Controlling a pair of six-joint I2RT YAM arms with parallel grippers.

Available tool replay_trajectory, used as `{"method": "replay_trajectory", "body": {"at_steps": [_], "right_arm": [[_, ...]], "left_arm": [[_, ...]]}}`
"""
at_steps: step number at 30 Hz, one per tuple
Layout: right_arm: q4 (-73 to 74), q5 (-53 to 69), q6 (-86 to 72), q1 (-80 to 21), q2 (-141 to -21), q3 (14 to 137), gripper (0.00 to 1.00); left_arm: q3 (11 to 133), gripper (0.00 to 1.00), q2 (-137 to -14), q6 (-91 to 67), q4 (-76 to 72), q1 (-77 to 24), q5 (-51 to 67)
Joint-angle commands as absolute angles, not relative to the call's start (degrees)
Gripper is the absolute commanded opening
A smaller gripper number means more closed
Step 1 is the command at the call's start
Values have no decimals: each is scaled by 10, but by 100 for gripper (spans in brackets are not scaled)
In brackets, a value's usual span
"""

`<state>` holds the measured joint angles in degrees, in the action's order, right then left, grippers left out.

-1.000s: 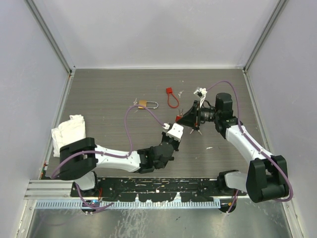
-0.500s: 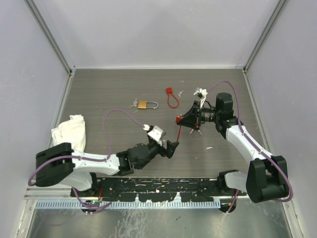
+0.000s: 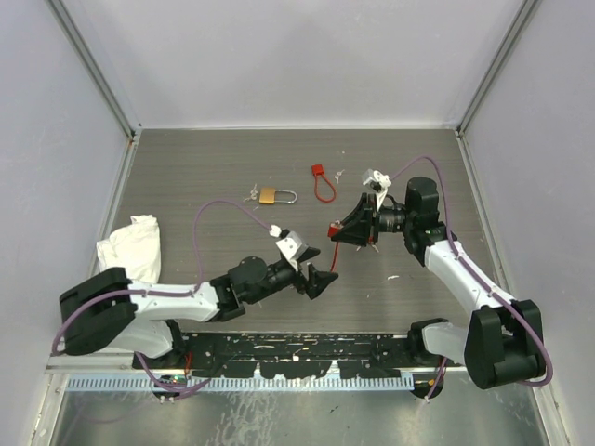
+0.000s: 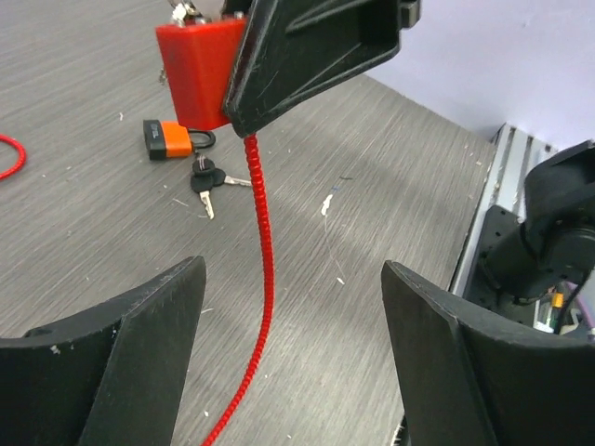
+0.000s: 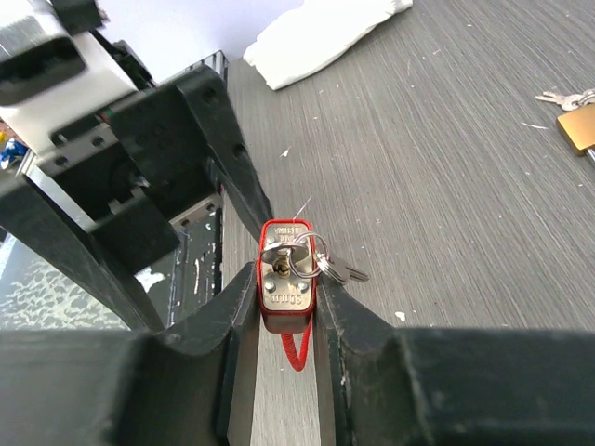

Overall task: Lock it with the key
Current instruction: Lock the lock.

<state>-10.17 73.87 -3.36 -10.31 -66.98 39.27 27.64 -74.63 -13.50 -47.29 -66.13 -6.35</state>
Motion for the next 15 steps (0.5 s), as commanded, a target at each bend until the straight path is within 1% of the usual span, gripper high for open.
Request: {"method": "replay_trajectory", "body": {"at_steps": [1, 5, 10, 15], "right_arm": [[-145, 770, -30, -112, -656, 395, 1], [-146, 772, -29, -114, -655, 395, 1], [-145, 773, -26, -117, -654, 395, 1], [-138, 768, -21, -118, -654, 396, 2]], "left_arm": [[330, 76, -806, -123, -538, -648, -38], [356, 68, -852, -154, -571, -626, -27], [360, 54, -888, -204, -625, -595, 6], [378, 37, -919, -226, -646, -584, 61]]}}
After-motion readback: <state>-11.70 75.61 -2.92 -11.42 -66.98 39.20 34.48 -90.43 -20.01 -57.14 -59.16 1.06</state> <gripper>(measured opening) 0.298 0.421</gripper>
